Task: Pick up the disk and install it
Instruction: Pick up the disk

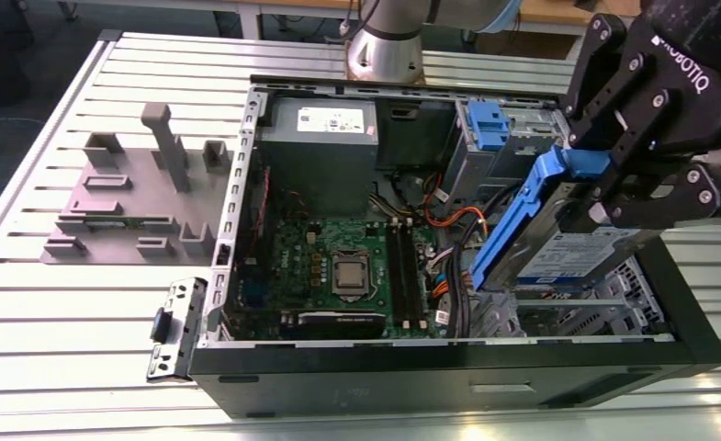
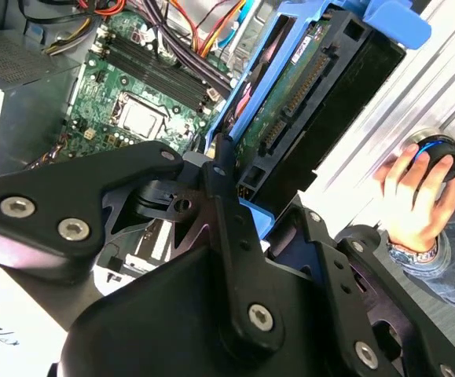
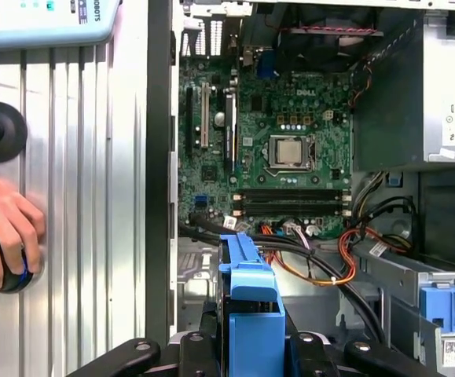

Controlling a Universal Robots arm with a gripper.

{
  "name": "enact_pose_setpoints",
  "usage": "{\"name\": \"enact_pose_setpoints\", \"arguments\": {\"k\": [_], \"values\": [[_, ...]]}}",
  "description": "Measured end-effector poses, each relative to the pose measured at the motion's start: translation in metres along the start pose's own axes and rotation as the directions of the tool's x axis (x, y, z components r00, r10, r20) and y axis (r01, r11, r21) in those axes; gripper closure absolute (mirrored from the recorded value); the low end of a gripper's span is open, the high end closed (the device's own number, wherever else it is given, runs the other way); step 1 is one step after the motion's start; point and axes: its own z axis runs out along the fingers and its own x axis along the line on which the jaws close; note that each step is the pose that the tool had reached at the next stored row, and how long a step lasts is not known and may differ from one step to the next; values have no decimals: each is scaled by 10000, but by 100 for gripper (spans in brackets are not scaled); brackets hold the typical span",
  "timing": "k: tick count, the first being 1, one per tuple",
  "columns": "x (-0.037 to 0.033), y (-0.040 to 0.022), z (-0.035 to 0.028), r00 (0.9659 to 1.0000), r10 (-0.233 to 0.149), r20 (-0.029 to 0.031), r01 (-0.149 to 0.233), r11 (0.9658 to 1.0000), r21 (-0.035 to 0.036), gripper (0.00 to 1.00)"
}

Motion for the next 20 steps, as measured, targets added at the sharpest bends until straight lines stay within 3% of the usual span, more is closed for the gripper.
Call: {"name": "enact_pose_setpoints", "arguments": {"k": [3, 8, 20], "values": [[19, -31, -1, 10000, -1, 67, 1, 10000, -5, 64], [83, -66, -5, 9996, -3, 284, 3, 10000, -12, 64], [98, -170, 0, 9995, -3, 300, 3, 10000, -16, 64]]}}
